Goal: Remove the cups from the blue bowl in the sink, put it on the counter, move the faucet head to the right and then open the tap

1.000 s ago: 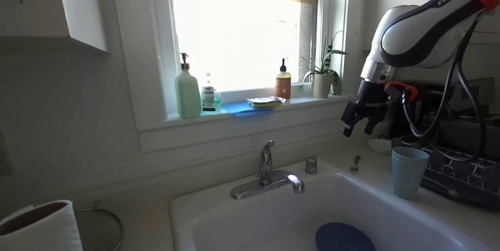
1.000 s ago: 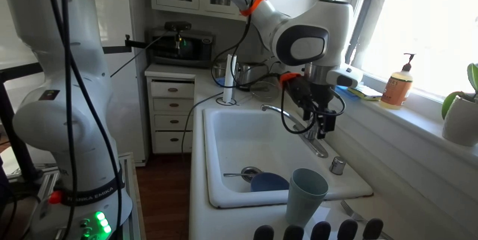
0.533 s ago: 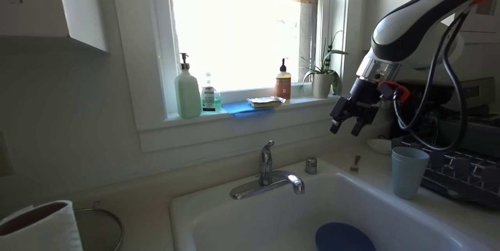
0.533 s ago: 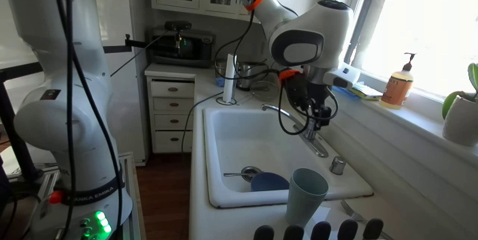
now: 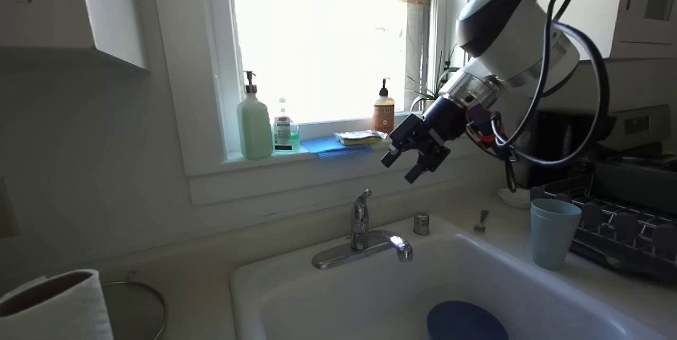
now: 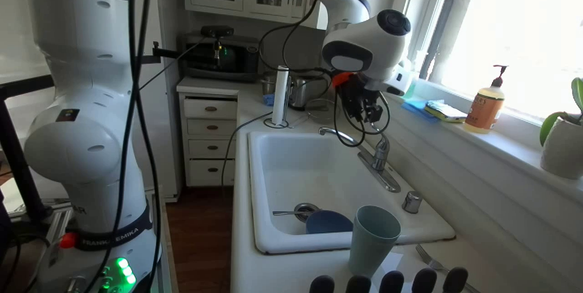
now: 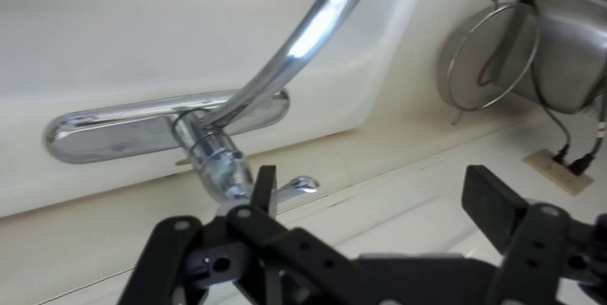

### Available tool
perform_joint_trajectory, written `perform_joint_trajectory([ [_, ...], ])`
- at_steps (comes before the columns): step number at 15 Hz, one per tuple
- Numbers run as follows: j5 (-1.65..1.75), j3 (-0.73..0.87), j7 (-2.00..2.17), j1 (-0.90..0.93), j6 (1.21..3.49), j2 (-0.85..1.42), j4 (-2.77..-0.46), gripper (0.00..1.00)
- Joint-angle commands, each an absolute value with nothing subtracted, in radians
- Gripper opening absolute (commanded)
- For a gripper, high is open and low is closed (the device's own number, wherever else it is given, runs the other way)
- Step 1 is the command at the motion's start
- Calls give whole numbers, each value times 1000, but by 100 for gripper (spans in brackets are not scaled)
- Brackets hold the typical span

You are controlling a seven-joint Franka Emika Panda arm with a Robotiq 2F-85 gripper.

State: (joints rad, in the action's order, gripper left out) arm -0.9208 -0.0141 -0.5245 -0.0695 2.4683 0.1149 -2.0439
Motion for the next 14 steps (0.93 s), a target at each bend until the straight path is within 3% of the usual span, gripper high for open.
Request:
perform_joint_trajectory([
  [1, -978, -24, -597, -76, 2301, 203, -1939, 100],
  [4, -902, -24, -556, -69, 2188, 241, -1887, 100],
  [14, -922, -25, -564, -69, 2210, 231, -1907, 100],
])
